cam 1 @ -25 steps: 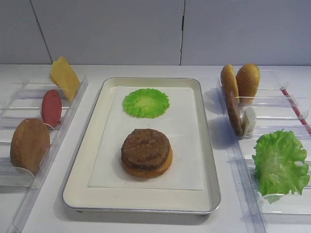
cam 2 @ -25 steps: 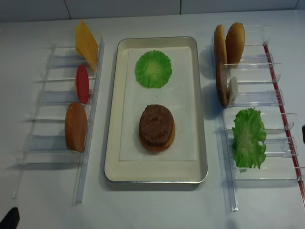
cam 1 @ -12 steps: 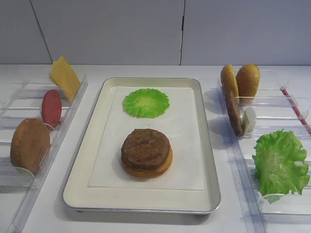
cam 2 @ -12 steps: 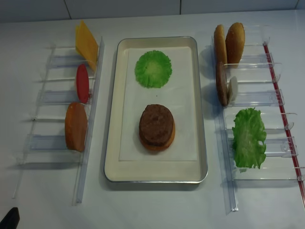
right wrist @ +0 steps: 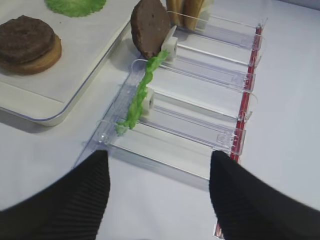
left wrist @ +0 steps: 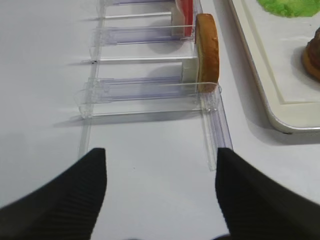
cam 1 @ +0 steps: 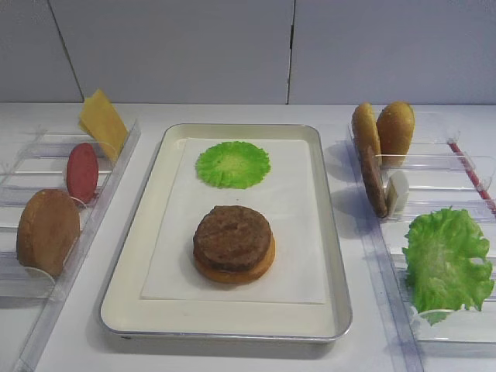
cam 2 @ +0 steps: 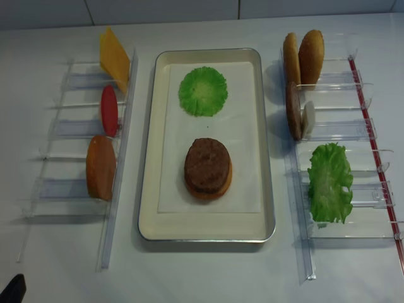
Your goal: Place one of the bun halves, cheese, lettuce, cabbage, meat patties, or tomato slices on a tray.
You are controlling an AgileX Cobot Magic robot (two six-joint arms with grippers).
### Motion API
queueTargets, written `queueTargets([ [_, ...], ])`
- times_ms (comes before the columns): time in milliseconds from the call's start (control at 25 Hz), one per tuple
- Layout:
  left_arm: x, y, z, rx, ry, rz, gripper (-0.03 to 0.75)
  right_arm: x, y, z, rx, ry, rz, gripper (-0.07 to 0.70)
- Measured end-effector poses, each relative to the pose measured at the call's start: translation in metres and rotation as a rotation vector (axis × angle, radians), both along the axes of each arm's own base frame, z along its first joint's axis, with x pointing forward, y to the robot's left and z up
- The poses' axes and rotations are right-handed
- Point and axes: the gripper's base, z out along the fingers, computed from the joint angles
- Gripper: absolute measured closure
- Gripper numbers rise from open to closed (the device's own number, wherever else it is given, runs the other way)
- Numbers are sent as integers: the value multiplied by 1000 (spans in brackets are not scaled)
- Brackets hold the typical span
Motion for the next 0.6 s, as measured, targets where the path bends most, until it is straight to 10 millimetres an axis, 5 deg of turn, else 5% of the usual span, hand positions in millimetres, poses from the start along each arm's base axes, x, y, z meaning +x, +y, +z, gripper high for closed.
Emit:
queueTargets([
  [600,0,0,0,0,0,0,247,0,-10,-2,-41,-13,-96,242],
])
